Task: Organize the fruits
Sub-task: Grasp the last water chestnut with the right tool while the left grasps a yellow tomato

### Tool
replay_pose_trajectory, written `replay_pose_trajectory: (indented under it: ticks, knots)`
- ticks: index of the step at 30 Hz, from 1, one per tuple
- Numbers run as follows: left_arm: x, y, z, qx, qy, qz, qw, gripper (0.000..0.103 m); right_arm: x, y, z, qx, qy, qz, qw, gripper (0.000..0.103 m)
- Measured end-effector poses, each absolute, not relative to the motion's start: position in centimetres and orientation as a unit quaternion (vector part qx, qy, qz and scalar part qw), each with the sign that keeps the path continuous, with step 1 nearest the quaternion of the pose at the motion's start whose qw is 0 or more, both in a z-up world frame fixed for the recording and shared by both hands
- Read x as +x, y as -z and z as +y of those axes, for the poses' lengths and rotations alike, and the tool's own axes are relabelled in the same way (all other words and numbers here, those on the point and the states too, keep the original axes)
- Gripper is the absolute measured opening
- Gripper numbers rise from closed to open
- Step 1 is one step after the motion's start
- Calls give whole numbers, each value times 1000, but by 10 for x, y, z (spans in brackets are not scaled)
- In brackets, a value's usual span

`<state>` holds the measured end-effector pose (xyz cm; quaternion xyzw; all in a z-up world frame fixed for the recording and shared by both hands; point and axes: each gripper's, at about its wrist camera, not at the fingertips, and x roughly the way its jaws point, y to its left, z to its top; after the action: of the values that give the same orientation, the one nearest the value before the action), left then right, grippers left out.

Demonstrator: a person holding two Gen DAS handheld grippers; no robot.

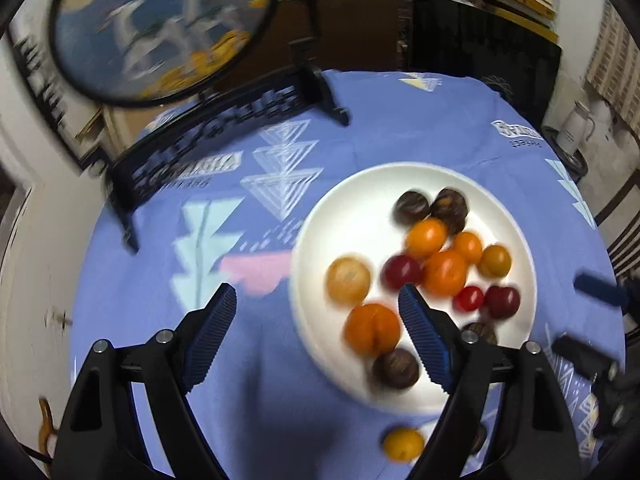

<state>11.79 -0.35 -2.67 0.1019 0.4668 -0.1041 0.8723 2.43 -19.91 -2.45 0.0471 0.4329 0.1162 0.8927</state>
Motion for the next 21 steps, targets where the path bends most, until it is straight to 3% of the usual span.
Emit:
replay_pose_trajectory:
  ticks: [8, 16, 17, 20, 21]
  knots:
    - [52, 62, 71, 53, 60, 511, 856, 84, -43, 104, -137, -40, -152, 508, 847, 67]
    - [13, 89, 80, 35, 67, 545, 835, 84, -30, 122, -125, -53, -125, 523, 842, 67]
    - [11, 89, 77, 39, 70, 544, 835, 84, -27, 124, -124, -55, -124, 527, 839, 64]
    - [9, 89, 65, 44, 88, 544, 833, 84, -30, 126, -122, -68, -122, 529, 837, 41]
    - [9, 89, 59, 48, 94, 543, 833, 84, -30, 125, -123, -69, -121, 532, 835, 41]
